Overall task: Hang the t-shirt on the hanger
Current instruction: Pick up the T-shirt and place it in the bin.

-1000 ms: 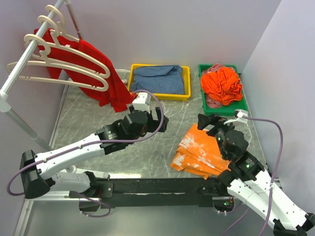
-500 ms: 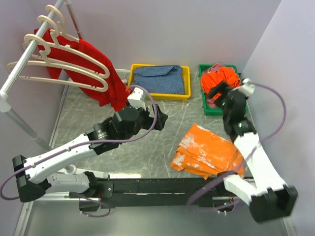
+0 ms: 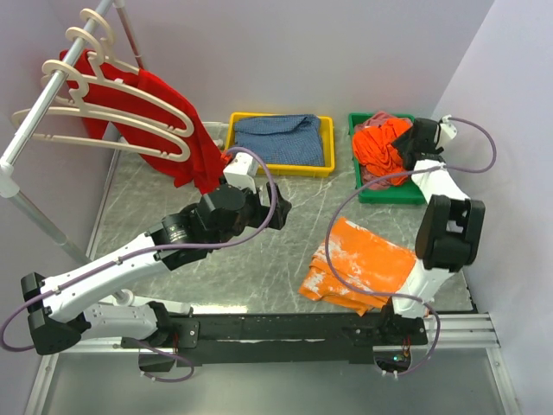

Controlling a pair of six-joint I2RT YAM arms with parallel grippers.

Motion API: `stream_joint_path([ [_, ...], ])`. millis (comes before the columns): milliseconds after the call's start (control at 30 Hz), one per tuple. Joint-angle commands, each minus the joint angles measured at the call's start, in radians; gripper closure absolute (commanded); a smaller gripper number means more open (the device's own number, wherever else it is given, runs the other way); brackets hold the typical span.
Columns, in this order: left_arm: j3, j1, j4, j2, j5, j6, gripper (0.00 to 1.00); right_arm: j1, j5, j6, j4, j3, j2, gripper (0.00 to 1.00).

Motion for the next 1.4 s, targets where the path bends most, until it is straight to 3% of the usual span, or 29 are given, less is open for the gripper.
stream_joint_path([
  [0,0.043,0.001,-0.003,-0.008,-0.015,0.031,0.03,-0.032,-0.016,0.007,0.038,0.073,0.088,0.30],
  [167,0.043,0.001,-0.008,-0.012,-0.027,0.034,0.04,-0.037,-0.084,-0.005,0.128,0.070,0.144,0.31],
  [233,0.039,0.001,-0.006,-0.015,-0.027,0.031,0.04,-0.036,-0.115,-0.011,0.134,0.090,0.170,0.38],
  [333,0.023,0.003,0.003,-0.020,-0.032,0.028,0.04,-0.034,-0.155,-0.001,0.173,0.078,0.165,0.60],
  [367,0.023,0.003,0.001,-0.018,-0.032,0.028,0.04,-0.036,-0.149,0.004,0.183,0.067,0.156,0.75],
  [467,0.029,0.003,-0.011,-0.014,-0.029,0.029,0.04,-0.031,-0.129,0.010,0.208,0.006,0.086,1.00],
  [633,0.026,0.003,0.007,-0.011,-0.022,0.035,0.04,0.036,0.031,-0.037,0.245,-0.083,-0.123,1.00],
  [833,0.034,0.005,0.027,-0.006,-0.021,0.042,0.03,0.183,0.261,-0.146,0.210,-0.031,-0.319,1.00],
  [1067,0.037,0.005,0.067,-0.031,-0.059,0.046,0.03,0.305,0.267,-0.217,0.216,0.165,-0.485,1.00],
  [1367,0.054,0.005,0.098,-0.047,-0.141,0.063,0.04,0.489,0.132,-0.287,0.167,0.623,-0.426,1.00],
])
